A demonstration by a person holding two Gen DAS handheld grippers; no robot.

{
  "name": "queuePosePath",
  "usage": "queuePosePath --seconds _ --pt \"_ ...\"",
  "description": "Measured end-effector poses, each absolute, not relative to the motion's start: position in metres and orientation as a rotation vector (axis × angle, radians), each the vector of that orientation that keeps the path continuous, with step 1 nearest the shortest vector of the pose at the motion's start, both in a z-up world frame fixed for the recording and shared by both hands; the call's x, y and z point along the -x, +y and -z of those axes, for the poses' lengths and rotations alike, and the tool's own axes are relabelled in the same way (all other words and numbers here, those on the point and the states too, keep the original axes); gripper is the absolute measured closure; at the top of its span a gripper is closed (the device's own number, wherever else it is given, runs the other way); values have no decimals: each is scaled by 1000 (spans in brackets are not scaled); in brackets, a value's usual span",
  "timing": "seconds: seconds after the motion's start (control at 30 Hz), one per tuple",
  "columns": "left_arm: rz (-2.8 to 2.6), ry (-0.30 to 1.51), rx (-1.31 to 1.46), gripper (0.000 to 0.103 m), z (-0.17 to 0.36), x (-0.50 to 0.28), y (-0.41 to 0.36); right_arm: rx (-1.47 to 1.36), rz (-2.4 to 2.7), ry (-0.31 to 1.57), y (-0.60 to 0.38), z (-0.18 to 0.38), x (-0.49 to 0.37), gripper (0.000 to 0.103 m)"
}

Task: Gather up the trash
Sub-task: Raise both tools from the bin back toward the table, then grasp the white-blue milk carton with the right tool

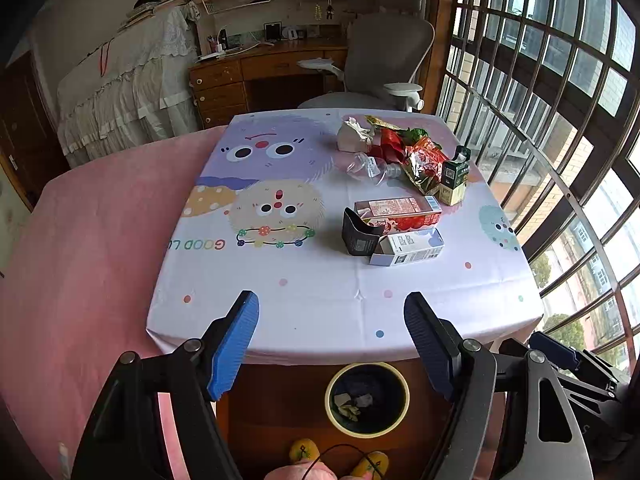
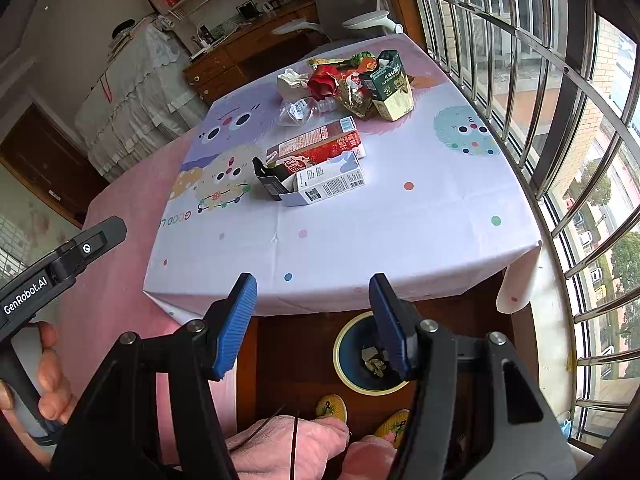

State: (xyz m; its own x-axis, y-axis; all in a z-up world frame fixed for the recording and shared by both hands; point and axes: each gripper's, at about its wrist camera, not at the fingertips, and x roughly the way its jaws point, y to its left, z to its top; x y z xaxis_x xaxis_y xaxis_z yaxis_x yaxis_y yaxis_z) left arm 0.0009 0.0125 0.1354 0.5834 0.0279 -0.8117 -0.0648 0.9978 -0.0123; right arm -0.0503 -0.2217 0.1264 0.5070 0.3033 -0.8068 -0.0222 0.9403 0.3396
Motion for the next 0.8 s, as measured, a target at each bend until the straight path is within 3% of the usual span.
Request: queuePosePath --seconds 0.37,0.8 --pt "-5 967 -25 26 -120 -53 28 -382 -155 1074 -207 -103 -11 48" --pt "272 1139 -91 26 -48 -222 69 -694 184 1185 -190 -26 -136 47"
